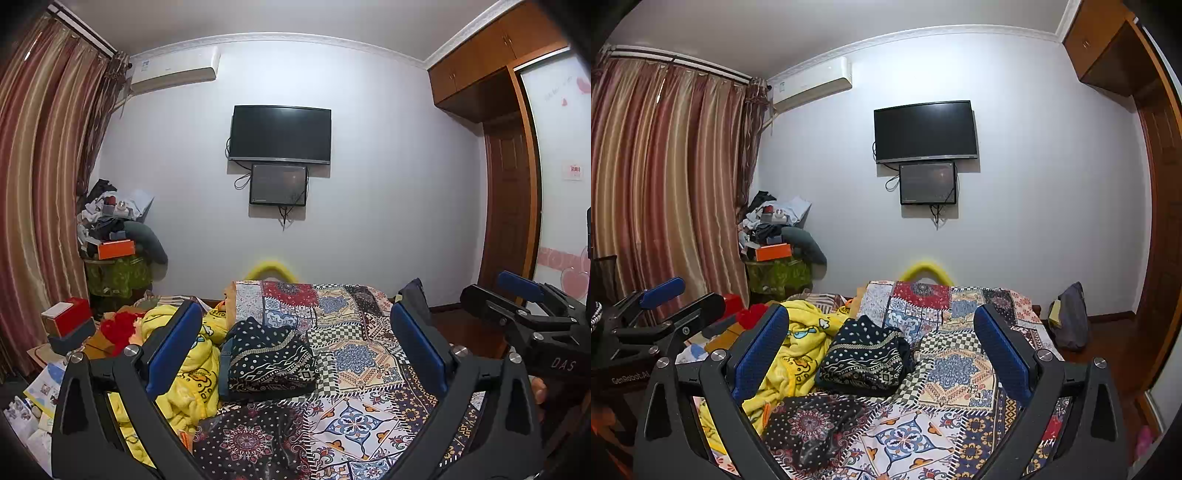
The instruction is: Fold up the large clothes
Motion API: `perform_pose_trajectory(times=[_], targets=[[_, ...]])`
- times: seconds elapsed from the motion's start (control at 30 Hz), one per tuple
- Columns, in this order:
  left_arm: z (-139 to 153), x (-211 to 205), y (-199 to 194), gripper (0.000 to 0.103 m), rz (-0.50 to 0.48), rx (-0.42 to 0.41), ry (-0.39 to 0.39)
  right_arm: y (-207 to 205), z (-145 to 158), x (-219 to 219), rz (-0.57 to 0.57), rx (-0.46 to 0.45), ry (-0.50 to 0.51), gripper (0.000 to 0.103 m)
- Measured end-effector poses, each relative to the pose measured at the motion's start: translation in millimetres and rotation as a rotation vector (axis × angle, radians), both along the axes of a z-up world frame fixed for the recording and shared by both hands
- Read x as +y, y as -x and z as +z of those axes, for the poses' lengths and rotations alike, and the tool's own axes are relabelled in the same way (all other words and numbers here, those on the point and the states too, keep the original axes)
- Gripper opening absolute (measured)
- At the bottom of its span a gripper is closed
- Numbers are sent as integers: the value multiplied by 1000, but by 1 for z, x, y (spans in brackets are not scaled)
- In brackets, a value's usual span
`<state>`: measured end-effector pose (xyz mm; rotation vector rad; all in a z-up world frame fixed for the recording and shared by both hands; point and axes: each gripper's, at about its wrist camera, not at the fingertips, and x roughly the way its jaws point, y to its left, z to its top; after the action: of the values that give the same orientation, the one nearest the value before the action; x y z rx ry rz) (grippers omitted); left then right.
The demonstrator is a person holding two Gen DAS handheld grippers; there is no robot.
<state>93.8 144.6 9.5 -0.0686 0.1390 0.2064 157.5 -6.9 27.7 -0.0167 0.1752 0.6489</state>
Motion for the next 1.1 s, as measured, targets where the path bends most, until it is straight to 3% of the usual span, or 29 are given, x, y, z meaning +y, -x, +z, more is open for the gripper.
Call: perform_pose_trajectory(times=[1.1], targets=[[-3,1,-6,102,-58,34,30,0,2,8,-37,15,-21,100]])
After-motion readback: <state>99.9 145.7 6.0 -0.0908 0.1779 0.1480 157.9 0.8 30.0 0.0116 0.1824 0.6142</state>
